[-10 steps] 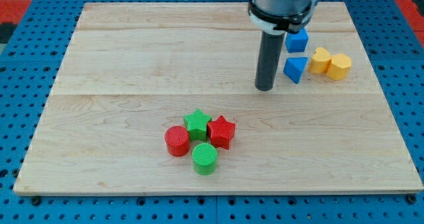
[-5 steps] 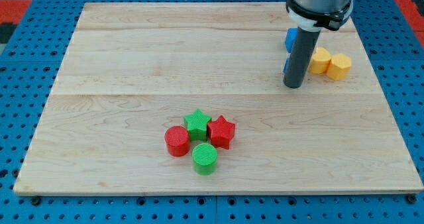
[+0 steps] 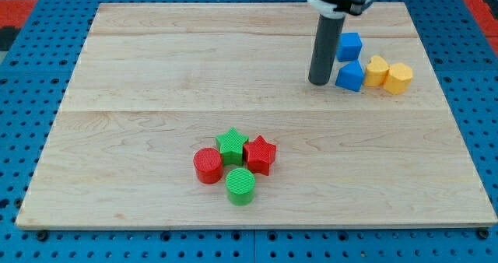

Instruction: Move the blue triangle to the right side

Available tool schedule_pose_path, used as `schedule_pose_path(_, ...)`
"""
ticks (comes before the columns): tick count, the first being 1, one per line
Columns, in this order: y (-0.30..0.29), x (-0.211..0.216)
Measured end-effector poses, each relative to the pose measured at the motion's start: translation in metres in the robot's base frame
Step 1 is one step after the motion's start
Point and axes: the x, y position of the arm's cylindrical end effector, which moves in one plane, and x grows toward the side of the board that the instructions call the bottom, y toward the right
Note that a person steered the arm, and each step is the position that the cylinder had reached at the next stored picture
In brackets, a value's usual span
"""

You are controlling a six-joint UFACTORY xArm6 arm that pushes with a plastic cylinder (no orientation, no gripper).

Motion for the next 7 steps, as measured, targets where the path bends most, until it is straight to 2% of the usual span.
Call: schedule_pose_path(7,0.056,0.0)
